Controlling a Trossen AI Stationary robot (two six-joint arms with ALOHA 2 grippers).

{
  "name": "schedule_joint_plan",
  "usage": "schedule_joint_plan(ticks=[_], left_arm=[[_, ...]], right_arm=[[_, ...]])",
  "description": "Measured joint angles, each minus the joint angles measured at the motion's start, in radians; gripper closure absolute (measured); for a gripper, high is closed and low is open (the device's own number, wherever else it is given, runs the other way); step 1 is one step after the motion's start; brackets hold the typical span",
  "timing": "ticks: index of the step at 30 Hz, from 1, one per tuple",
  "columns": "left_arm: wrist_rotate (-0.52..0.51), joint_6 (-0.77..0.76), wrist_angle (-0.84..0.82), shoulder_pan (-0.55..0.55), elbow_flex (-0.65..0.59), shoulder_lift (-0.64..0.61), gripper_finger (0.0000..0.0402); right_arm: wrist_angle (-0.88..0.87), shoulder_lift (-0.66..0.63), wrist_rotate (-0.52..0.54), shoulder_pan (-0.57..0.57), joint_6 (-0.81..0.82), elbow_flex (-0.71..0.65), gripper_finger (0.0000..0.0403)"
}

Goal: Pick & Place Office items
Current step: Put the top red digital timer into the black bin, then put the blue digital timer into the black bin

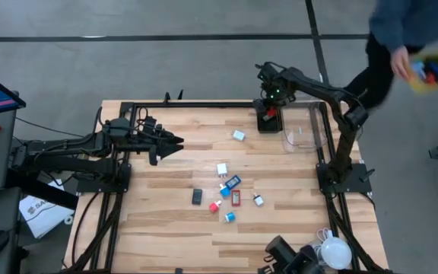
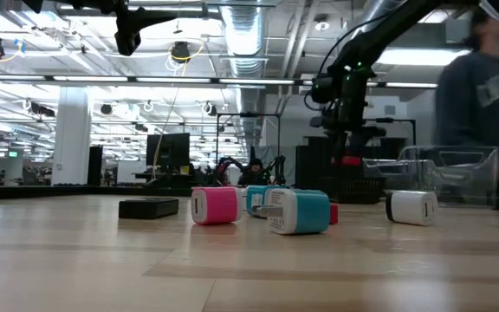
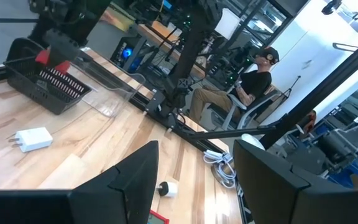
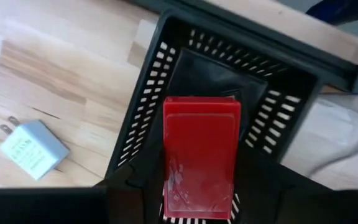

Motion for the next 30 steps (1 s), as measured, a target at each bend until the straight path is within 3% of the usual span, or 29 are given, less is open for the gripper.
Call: schedule_joint_plan(ticks=[15, 25, 30], left_arm=[[-0.001, -0.007, 0.001, 0.000, 0.000, 0.000, 0.0198], [-0.008, -0.004, 0.001, 0.000, 0.000, 0.000, 0.0198], [-0.017, -0.004, 0.001, 0.000, 0.000, 0.000, 0.0198]], right_arm=[[-0.004, 0.075, 0.032, 0.006, -0.043, 0.000, 0.0252], [-0.004, 0.074, 0.033, 0.005, -0.085, 0.000, 0.0193], [-0.005, 0.062, 0.033, 0.006, -0.105, 0.000, 0.0181]])
